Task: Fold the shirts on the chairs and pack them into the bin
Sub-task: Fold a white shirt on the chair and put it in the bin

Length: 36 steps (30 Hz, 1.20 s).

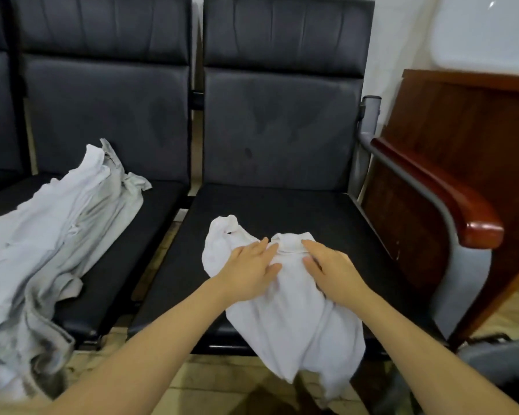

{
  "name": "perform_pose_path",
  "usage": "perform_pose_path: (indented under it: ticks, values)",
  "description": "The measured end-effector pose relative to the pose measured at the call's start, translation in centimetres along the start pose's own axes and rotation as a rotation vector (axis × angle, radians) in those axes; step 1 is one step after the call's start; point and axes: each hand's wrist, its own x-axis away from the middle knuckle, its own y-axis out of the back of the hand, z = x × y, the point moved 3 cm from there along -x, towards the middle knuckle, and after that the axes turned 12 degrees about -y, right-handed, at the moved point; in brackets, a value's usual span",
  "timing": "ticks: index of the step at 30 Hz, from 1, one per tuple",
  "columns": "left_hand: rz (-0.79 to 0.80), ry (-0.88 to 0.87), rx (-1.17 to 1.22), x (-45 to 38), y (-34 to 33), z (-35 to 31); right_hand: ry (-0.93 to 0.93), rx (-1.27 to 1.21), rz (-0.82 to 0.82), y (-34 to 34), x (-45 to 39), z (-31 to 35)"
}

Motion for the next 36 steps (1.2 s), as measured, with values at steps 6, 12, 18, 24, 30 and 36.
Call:
perform_pose_path:
  ticks: [6, 12, 18, 24, 30, 36]
  values:
    - [0.104, 0.054, -0.022, -0.2, -2.9, 2.2, -0.086, 0.068, 0.213, -1.7, -0.6, -1.7]
    - [0.084, 0.083, -0.037, -2.7, -2.6, 6.2, -0.107, 0.066, 0.187, -2.4, -2.9, -0.1]
    - [0.101, 0.095, -0.096, -5.6, -1.9, 10.5, -0.171, -0.089, 0.026, -2.6, -6.1, 0.6]
    - [0.141, 0.118, -0.130, -6.8, -0.9, 13.0, -0.149, -0.056, -0.106, -3.1, -9.0, 2.6]
    - [-0.030, 0.148, -0.041, -5.3, 1.2, 11.3, -0.135, -0.099, -0.126, -3.4, -10.8, 3.4]
    - [-0.067, 0.109, 0.070, -2.2, 1.3, 6.8, -0.105, -0.014, -0.149, -3.5, -10.6, 3.3]
